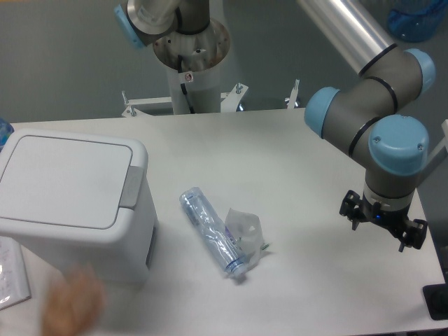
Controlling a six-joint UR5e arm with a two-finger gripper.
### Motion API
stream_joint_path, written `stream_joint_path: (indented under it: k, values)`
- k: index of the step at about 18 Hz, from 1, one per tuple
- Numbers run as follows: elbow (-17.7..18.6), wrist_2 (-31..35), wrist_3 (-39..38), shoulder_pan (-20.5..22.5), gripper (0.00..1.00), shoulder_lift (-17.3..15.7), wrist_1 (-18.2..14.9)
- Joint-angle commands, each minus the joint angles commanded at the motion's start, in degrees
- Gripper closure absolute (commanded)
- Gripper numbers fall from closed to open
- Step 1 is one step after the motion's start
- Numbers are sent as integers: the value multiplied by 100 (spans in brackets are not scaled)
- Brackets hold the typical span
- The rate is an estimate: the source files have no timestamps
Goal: Open the trash can
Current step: 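Move the gripper across the table toward the white trash can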
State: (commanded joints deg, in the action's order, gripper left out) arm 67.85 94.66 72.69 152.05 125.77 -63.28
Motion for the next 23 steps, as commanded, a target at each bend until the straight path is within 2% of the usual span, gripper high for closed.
stream_joint_path:
  k: [8,14,19,23]
  values:
    - [-9,-132,-509,-193,0,-79,-35]
    - [0,-297,-1553,-448,0,-228,-96]
    - [26,-1308,-2942,-518,0,-614,-105]
    - [298,-1774,-3908,-904,0,-1115,-88]
